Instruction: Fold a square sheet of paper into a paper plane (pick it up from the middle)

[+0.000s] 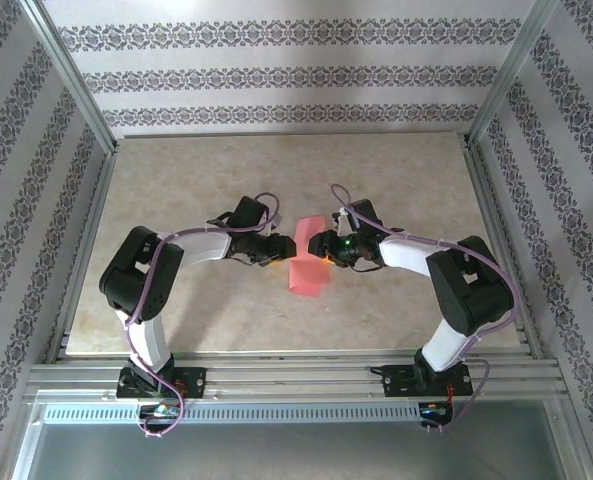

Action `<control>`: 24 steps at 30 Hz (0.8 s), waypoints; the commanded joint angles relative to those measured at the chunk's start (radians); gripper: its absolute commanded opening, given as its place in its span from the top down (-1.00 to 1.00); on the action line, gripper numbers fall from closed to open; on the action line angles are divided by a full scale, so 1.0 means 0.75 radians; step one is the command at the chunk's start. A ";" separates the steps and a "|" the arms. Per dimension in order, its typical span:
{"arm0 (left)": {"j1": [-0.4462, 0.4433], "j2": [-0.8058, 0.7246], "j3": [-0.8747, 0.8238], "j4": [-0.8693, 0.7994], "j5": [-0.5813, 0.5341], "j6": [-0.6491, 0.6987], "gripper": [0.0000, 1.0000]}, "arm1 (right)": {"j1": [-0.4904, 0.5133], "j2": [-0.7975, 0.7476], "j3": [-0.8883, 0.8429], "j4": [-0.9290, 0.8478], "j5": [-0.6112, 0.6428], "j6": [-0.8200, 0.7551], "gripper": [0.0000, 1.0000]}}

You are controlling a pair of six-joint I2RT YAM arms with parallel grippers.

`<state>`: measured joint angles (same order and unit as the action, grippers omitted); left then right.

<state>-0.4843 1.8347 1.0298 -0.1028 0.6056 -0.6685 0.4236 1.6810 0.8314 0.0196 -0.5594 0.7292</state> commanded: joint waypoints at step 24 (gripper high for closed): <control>-0.047 0.131 0.160 -0.203 -0.040 0.088 -0.02 | -0.067 -0.309 -0.038 -0.106 0.089 -0.114 -0.15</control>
<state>-0.5098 1.9198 1.1328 -0.2039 0.5896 -0.6304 0.3882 1.4685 0.8246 0.0040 -0.5598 0.6983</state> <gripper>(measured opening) 0.511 0.574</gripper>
